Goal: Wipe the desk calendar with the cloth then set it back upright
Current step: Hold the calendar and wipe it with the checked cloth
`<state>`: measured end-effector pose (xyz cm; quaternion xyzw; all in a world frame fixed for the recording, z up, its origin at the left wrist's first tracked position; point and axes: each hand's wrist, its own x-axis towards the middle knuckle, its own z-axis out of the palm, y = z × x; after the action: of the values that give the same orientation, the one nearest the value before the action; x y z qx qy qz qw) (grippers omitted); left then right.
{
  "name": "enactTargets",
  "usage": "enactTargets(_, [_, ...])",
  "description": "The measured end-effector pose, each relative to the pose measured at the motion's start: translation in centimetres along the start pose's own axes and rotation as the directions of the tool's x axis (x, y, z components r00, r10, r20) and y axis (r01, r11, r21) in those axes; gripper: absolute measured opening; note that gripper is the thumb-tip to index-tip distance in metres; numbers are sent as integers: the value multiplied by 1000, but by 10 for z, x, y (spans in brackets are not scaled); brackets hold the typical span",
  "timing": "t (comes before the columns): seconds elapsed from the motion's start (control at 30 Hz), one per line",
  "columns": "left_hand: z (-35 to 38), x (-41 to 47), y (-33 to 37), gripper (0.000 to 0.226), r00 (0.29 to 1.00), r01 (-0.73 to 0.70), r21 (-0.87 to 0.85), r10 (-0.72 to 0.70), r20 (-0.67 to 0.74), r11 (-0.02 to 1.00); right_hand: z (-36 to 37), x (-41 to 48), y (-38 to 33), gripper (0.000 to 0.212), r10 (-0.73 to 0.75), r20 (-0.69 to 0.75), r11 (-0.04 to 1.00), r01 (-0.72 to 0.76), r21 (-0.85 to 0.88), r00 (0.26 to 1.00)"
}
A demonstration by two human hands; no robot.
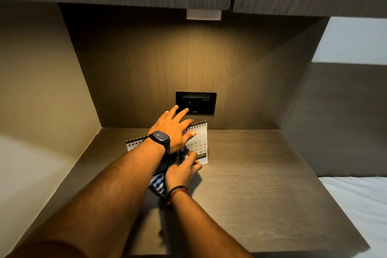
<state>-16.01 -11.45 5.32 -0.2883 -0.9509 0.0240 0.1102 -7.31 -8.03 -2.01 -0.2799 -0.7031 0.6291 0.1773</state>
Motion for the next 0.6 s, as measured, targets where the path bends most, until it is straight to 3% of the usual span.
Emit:
enactTargets(0.1, [1, 0, -1, 59, 1000, 2, -11, -1, 9, 1000, 3, 6, -10, 32, -32, -68, 998, 36, 60, 997])
enactTargets(0.2, [2, 2, -3, 57, 1000, 0, -14, 0, 17, 1000, 11, -2, -5, 33, -27, -30, 999, 28, 44, 999])
enactTargets(0.33, [3, 4, -3, 53, 999, 2, -31, 0, 43, 1000, 15, -11, 9, 38, 93, 1, 996, -93, 8, 996])
enactTargets(0.47, [2, 4, -3, 51, 998, 2, -41, 1, 65, 999, 12, 5, -13, 33, 192, -139, 979, -180, 94, 971])
enactTargets(0.53, [1, 4, -3, 50, 997, -1, -34, 4, 74, 999, 11, 9, -19, 30, 173, -180, 983, -159, 89, 968])
enactTargets(0.6, [2, 5, -3, 50, 997, 2, -32, 1, 79, 999, 12, 4, -16, 35, 82, -139, 996, -85, -20, 987])
